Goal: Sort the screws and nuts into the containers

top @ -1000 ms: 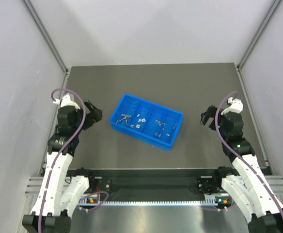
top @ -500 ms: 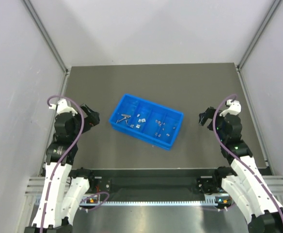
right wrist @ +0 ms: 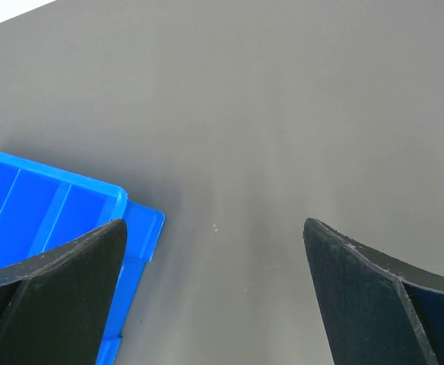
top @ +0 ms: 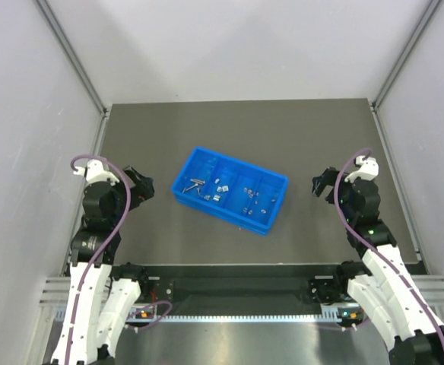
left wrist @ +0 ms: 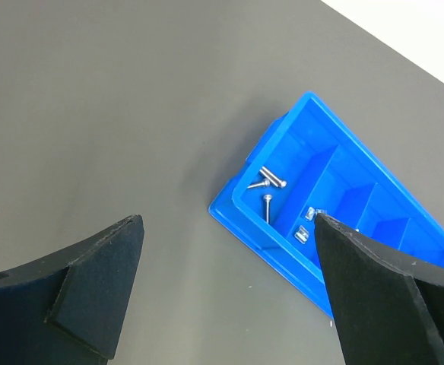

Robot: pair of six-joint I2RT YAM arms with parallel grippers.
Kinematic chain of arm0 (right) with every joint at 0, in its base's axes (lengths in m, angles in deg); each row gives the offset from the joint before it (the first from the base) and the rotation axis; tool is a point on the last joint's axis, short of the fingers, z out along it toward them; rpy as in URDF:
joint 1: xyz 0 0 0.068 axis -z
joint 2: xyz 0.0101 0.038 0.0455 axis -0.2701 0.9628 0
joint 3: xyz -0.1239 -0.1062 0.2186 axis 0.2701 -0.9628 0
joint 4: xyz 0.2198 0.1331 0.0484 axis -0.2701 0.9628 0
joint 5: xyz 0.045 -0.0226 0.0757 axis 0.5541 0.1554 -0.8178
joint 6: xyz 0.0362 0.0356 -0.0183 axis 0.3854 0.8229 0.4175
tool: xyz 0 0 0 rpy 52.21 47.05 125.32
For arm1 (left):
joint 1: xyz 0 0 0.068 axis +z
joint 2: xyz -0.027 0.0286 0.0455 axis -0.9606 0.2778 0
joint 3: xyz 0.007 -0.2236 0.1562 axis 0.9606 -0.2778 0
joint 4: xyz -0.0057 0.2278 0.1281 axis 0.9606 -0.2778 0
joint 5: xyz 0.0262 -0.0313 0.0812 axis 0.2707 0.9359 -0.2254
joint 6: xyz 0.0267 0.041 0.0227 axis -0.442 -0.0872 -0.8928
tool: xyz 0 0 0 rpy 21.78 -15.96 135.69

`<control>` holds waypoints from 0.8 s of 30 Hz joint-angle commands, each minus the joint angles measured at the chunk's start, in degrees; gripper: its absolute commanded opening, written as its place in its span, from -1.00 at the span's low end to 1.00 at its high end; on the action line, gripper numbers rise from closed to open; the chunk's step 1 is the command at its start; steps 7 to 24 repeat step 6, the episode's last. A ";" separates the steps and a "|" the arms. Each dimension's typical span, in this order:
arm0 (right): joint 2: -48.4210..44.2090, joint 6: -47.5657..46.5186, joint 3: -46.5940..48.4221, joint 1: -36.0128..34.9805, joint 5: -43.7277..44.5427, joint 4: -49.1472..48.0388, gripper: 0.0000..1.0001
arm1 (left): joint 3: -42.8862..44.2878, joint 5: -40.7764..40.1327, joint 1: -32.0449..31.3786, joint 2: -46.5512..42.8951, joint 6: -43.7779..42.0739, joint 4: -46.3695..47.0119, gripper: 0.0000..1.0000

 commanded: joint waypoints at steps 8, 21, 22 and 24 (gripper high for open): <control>-0.25 -1.62 2.02 0.45 -0.33 -4.21 0.99 | -0.55 -0.89 0.04 -0.81 -0.91 -0.05 0.97; -0.25 -1.62 2.02 0.45 -0.33 -4.21 0.99 | -0.55 -0.89 0.04 -0.81 -0.91 -0.05 0.97; -0.25 -1.62 2.02 0.45 -0.33 -4.21 0.99 | -0.55 -0.89 0.04 -0.81 -0.91 -0.05 0.97; -0.25 -1.62 2.02 0.45 -0.33 -4.21 0.99 | -0.55 -0.89 0.04 -0.81 -0.91 -0.05 0.97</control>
